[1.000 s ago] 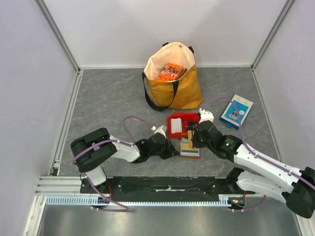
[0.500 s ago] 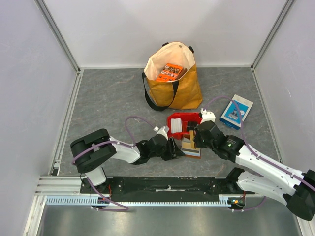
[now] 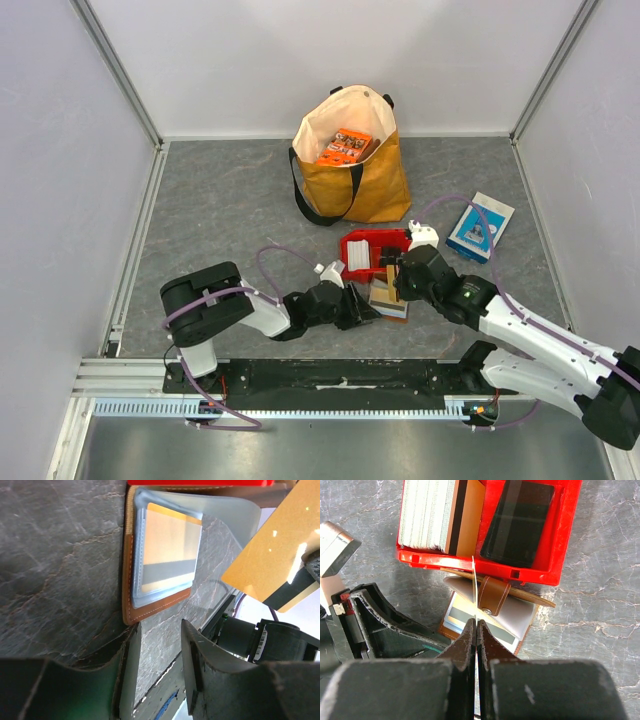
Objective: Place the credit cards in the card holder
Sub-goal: Open the card holder at the center of the board.
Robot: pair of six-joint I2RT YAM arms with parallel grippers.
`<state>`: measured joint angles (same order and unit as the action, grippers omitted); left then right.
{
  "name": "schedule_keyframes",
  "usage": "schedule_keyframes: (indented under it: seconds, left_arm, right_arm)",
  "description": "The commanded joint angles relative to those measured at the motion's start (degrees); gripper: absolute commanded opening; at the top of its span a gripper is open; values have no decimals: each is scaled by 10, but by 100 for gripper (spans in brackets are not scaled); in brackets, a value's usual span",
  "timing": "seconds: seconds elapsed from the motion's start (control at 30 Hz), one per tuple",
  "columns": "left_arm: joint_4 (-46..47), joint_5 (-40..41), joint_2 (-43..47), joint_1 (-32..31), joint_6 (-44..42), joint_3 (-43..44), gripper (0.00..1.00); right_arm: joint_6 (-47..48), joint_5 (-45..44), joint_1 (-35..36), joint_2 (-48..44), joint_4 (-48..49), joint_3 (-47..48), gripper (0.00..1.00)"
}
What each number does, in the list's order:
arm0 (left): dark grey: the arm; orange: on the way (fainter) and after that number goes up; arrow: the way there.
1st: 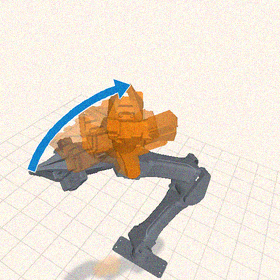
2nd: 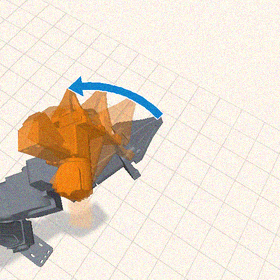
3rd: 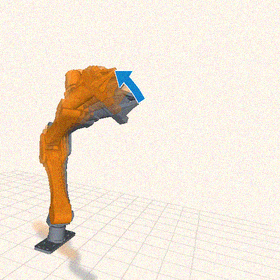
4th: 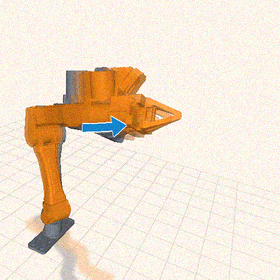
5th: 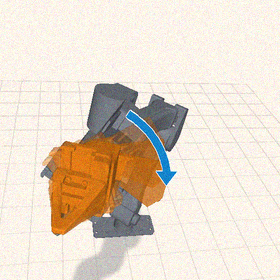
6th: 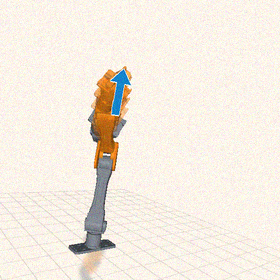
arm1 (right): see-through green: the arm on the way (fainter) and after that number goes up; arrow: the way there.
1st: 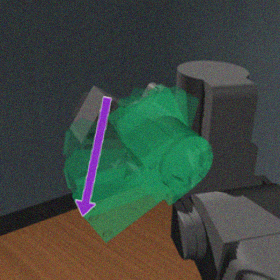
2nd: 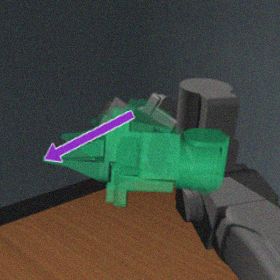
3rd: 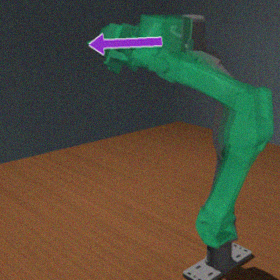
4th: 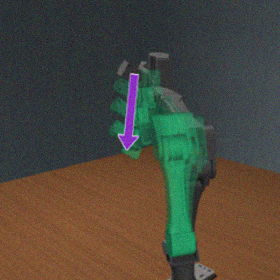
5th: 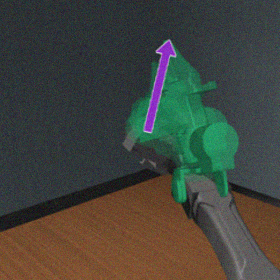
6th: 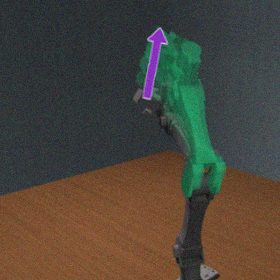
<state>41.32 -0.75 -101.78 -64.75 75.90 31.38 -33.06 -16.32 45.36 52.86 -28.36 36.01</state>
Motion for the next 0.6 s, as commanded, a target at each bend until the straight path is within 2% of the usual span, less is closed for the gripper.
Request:
schedule_keyframes:
  seconds: [0.0, 0.07, 0.2, 0.33, 0.4, 0.5, 0.57]
  left_arm:
    - [32, 51, -11, -2, 33, -10, 42]
    - [32, 61, -10, -3, 37, -13, 41]
    - [27, 89, -1, -4, 45, -25, 31]
    - [-38, 122, 39, -4, 30, -24, 25]
    - [-107, 134, 61, -4, 16, -12, 25]
    - [-152, 152, 91, -14, -18, 6, 39]
    - [-173, 167, 105, -26, -46, 30, 42]
  right_arm:
    - [10, 3, -5, -10, -7, -1, 0]
    - [10, 4, -5, -11, -7, -2, 0]
    - [8, 10, -5, -14, -7, -5, 0]
    - [5, 15, -7, -19, -12, -9, 0]
    - [5, 14, -6, -21, -11, -10, 0]
    - [6, 15, -6, -18, -10, -8, 0]
    - [8, 15, -6, -14, -10, -5, 0]
